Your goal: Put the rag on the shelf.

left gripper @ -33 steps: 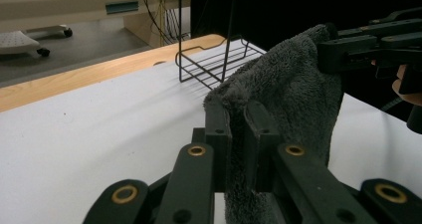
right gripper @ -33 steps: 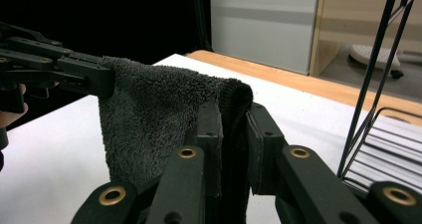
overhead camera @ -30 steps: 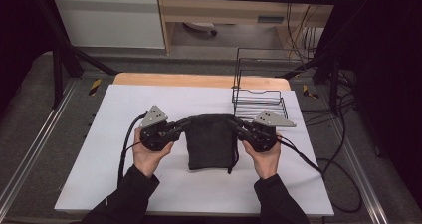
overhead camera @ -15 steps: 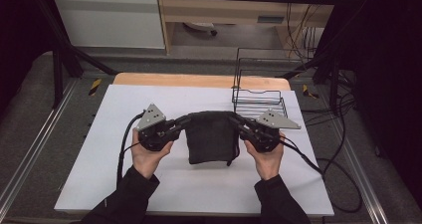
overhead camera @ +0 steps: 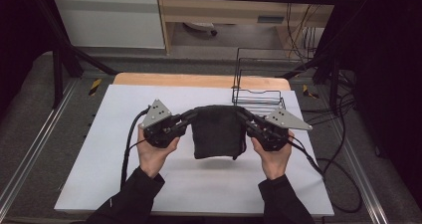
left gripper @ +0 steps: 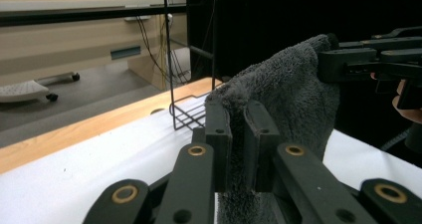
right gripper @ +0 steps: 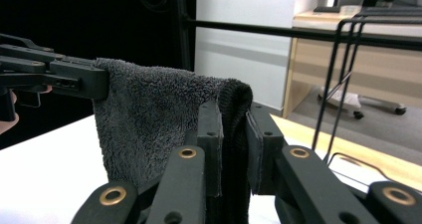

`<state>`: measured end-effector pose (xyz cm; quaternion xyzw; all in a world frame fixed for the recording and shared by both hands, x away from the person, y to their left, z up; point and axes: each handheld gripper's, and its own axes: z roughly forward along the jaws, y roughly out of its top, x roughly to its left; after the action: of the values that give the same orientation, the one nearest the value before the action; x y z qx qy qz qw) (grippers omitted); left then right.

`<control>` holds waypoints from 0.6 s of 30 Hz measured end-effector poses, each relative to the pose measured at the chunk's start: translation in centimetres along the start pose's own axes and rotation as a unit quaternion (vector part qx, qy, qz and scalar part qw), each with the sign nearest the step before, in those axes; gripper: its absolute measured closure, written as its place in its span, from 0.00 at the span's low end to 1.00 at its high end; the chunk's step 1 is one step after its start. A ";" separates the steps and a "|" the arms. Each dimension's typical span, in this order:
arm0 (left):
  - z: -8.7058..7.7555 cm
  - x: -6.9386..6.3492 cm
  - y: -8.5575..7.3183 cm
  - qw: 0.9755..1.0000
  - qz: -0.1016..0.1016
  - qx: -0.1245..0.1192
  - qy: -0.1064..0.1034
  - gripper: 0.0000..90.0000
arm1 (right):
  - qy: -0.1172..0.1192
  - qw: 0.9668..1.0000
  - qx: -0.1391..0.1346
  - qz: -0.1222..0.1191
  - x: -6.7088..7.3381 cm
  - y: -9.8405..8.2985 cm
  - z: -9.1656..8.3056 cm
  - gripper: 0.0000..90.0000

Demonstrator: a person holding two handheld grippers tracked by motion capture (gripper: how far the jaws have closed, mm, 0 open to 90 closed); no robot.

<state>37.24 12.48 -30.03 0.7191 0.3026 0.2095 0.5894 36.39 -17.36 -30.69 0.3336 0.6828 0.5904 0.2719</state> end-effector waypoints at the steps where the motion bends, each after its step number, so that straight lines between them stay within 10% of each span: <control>1: 0.1 -0.1 0.1 1.000 0.001 -0.002 0.000 0.92 | -0.003 1.000 -0.003 -0.001 -0.1 0.1 -0.1 0.88; 18: 3.2 -2.5 3.3 0.999 0.012 -0.039 -0.015 0.92 | -0.059 0.997 -0.050 -0.007 -1.9 2.1 -3.3 0.88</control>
<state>38.17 8.07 -27.36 0.7019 0.2767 0.2173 0.6193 35.39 -20.74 -28.17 0.3489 0.6373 0.6015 0.3321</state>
